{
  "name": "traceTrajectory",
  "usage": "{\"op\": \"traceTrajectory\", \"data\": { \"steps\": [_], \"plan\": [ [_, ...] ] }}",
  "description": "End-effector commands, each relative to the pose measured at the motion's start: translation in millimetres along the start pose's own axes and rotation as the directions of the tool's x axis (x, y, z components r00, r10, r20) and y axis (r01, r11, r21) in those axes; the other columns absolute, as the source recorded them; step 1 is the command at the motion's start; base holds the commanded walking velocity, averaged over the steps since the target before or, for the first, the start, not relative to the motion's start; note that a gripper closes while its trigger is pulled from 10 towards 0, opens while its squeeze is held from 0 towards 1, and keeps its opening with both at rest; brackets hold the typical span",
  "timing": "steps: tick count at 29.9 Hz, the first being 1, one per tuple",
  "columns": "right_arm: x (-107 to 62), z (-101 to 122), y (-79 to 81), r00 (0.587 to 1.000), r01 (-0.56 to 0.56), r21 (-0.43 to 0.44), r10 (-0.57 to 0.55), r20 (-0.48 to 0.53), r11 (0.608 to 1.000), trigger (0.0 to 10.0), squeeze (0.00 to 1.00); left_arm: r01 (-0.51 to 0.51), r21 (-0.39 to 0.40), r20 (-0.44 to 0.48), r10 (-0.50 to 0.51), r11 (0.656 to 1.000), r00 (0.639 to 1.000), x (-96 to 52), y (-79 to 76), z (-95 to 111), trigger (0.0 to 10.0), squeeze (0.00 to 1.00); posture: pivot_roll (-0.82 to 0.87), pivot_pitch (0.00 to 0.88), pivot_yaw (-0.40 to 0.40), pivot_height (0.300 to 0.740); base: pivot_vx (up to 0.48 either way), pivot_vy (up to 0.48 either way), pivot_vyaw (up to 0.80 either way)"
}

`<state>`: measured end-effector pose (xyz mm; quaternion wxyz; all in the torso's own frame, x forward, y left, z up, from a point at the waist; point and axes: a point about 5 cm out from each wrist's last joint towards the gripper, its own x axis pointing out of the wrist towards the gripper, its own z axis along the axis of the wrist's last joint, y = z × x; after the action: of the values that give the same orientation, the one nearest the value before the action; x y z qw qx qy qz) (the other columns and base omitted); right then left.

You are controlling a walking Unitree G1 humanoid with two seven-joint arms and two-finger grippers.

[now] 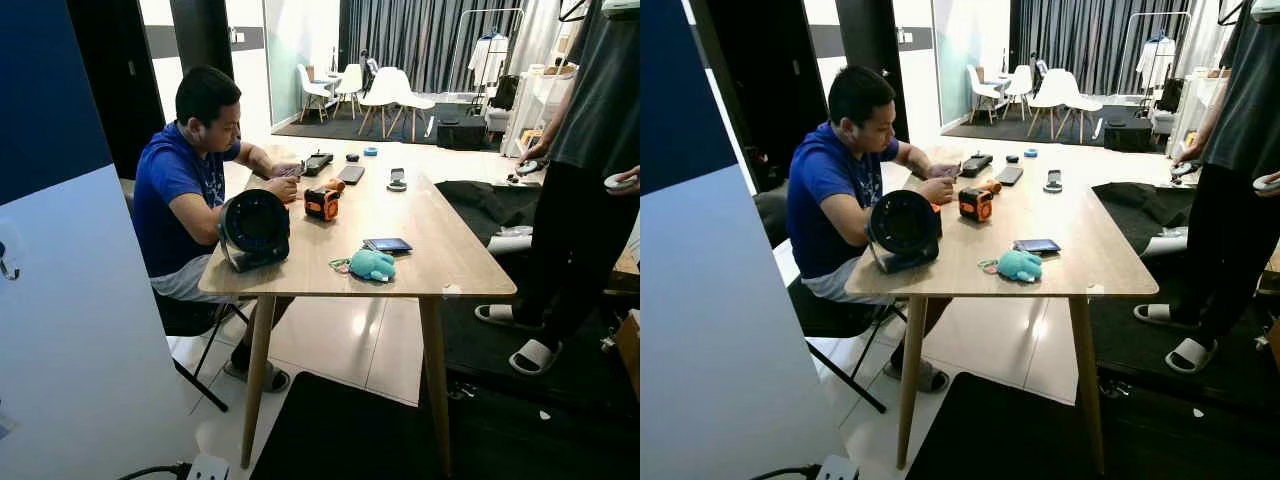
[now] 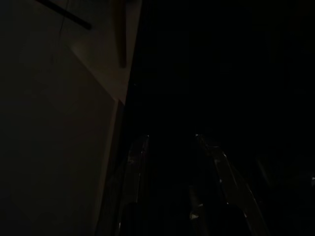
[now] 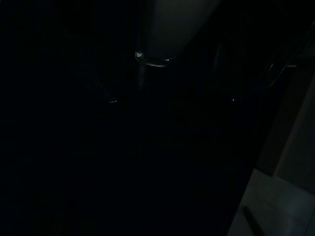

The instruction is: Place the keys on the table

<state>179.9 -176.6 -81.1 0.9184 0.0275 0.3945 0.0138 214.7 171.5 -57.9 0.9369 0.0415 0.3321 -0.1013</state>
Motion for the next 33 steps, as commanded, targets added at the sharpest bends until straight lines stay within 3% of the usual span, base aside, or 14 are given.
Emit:
{"op": "traceTrajectory", "data": {
  "steps": [1, 11, 33],
  "plan": [
    [0.3, 0.8, 2.0, 1.000, -0.010, -0.010, 0.010, 0.005, 1.000, 10.0, 0.00, 0.005, 0.025, 0.006, -0.005, 1.000, 1.000, -0.7, 1.1, 0.6, 10.0, 0.00, 0.08, 0.001, 0.035, 0.740, 0.000, 0.000, 0.00],
    [0.5, 0.3, 4.8, 1.000, -0.021, -0.013, 0.021, 0.006, 1.000, 10.0, 0.00, 0.018, 0.049, 0.005, -0.018, 0.999, 1.000, -0.8, 1.2, 1.2, 10.0, 0.00, 0.08, 0.000, 0.042, 0.740, 0.000, 0.000, 0.00],
    [0.0, -0.8, 5.2, 1.000, -0.030, -0.022, 0.030, 0.003, 0.999, 10.0, 0.00, 0.029, 0.063, -0.001, -0.029, 0.998, 1.000, -1.0, -1.2, -0.3, 10.0, 0.00, 0.08, 0.010, 0.042, 0.740, 0.000, 0.000, 0.79]
  ]
}}
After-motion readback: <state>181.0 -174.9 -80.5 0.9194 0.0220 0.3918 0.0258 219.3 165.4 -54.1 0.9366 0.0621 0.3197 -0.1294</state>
